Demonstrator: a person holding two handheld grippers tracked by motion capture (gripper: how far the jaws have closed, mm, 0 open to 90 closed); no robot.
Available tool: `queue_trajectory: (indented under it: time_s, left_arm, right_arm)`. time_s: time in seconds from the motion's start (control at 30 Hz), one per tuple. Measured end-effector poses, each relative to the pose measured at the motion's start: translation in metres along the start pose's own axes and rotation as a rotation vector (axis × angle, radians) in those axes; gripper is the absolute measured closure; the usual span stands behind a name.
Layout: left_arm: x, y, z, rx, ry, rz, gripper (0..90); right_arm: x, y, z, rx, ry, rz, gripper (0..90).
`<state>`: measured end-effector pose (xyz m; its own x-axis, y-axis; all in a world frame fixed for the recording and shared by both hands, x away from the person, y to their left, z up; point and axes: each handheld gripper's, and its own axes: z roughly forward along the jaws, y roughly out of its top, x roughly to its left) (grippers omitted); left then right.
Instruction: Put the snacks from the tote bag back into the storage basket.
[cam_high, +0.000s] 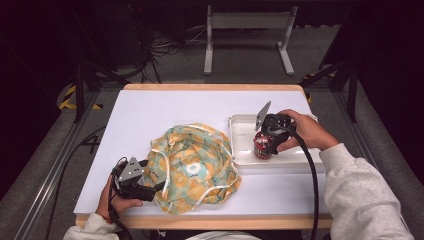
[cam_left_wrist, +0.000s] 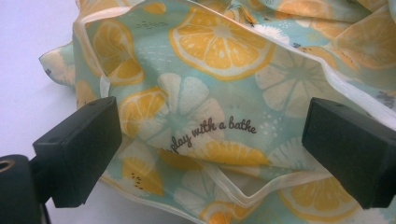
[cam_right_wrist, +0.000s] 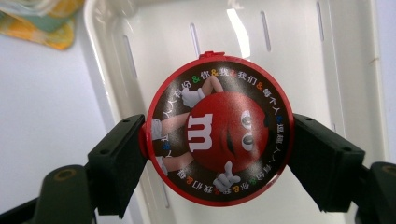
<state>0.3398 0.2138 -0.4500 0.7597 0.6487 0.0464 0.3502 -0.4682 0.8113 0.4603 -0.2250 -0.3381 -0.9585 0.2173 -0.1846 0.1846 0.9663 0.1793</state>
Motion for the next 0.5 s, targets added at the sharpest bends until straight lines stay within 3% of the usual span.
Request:
queue_trajectory:
  time_s: [0.5]
  left_arm:
    - [0.0,0.0,0.0,0.004,0.0,-0.003,5.4]
  right_arm:
    - [-0.01,-0.012,0.014,0.034,0.007,0.007,23.7]
